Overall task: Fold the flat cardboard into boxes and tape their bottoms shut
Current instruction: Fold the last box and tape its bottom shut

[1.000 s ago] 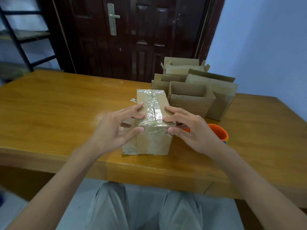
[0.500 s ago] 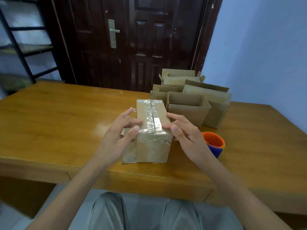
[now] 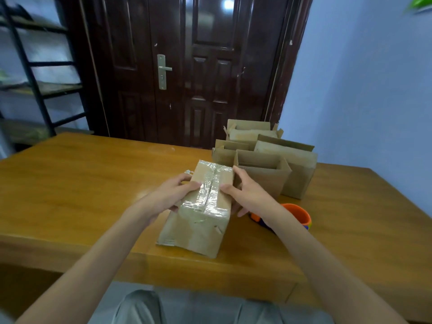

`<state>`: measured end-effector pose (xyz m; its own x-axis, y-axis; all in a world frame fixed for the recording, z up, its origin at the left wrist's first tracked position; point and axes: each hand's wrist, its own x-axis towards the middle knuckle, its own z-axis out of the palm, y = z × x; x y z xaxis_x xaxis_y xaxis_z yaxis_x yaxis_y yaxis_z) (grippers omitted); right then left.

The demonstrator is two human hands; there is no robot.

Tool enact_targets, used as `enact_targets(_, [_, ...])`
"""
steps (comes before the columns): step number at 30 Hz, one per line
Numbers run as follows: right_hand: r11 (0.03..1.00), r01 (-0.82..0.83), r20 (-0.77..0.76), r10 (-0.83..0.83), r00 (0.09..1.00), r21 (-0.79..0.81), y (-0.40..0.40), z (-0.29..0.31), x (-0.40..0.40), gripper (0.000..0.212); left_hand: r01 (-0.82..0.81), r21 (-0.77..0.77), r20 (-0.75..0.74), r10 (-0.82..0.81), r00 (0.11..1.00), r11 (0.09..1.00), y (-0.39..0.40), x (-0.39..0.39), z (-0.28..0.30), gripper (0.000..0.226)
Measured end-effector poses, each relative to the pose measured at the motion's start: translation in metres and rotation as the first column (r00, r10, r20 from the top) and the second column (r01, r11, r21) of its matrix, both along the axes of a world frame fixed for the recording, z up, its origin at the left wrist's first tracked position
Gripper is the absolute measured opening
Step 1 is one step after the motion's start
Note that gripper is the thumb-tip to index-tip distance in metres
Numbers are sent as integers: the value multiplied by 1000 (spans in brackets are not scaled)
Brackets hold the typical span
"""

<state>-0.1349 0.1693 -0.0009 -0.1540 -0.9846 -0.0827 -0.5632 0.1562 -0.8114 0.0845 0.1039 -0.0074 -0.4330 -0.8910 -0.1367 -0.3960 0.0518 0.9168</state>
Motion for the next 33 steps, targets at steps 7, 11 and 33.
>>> enact_targets(7, [999,30,325,-35,945,19,8,8,21,85,119,-118,151,-101,983,986,-9,21,50,30])
enact_targets(11, [995,88,472,-97,876,41,10,10,24,67,233,-456,404,-33,914,859,-3,20,59,42])
enact_targets(33, [963,-236,366,175,914,128,53,-36,-33,100,-272,-38,-332,244,911,962,65,92,-66,134])
